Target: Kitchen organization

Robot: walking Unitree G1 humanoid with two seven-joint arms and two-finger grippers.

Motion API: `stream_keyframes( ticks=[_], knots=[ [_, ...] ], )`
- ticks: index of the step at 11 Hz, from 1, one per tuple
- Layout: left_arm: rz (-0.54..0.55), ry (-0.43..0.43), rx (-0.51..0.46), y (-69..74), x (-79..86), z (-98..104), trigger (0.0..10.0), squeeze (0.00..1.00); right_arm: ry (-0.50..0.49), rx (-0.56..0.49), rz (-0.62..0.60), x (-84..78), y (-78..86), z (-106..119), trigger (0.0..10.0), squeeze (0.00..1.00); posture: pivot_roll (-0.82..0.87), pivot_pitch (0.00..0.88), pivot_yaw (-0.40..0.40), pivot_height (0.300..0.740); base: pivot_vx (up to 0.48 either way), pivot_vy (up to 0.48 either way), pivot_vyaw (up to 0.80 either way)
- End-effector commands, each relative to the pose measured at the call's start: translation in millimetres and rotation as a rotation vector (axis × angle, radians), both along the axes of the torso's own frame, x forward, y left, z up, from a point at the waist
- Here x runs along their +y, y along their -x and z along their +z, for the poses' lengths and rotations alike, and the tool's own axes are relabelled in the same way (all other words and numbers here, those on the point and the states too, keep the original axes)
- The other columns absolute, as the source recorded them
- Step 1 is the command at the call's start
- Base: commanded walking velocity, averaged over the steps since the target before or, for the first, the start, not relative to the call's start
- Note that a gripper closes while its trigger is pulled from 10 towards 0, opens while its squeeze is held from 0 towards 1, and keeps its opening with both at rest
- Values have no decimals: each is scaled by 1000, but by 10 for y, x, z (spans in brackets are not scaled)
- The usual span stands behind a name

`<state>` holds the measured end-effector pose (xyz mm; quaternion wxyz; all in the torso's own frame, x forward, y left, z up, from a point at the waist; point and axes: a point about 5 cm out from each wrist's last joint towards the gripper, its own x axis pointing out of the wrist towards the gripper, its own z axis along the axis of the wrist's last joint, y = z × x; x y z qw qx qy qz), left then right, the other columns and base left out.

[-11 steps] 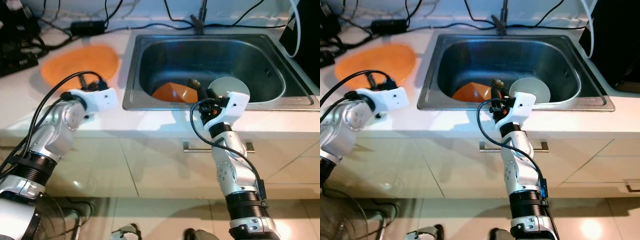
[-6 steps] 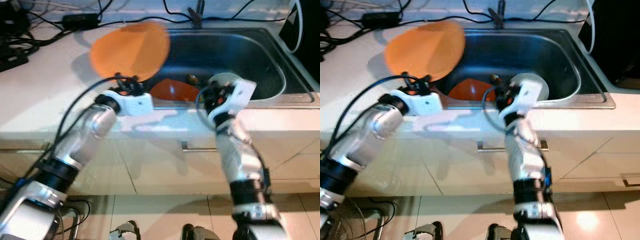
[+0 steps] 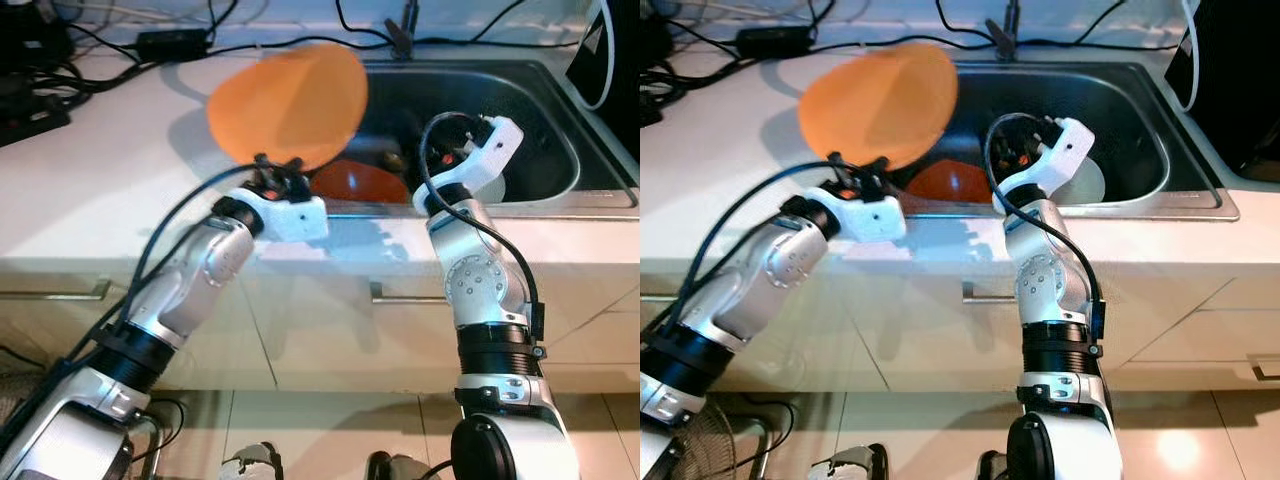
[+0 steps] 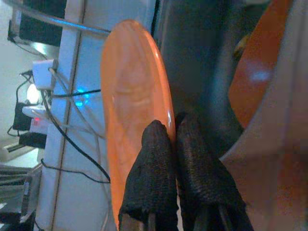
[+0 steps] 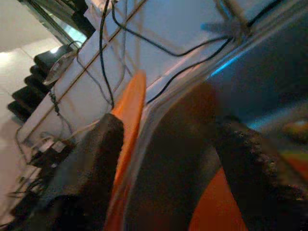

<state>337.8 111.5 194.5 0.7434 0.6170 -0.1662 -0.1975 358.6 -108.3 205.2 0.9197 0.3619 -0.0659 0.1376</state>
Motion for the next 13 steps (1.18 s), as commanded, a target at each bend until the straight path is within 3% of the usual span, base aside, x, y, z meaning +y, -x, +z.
stream_keyframes(
  ticks=[1,6,10,11,13],
  knots=[
    [-44,-11,19,50,-69,-53,10000,0,-25,-8,28,38,-15,70,10000,0,92,73,22,740,0,0,0],
    [-178,12,-5,167,-251,-30,10000,0,-38,7,87,145,-25,68,10000,0,100,85,18,740,0,0,0],
    [-196,14,-14,192,-245,-6,10000,0,-52,20,78,144,-39,50,9804,0,104,90,18,740,0,0,0],
    [-198,14,-14,193,-247,-7,10000,0,-63,25,79,147,-40,48,0,0,104,91,19,740,0,0,0],
    [-199,11,-17,192,-243,-3,10000,0,-89,31,81,147,-50,51,0,0,105,95,18,740,0,0,0]
  ],
)
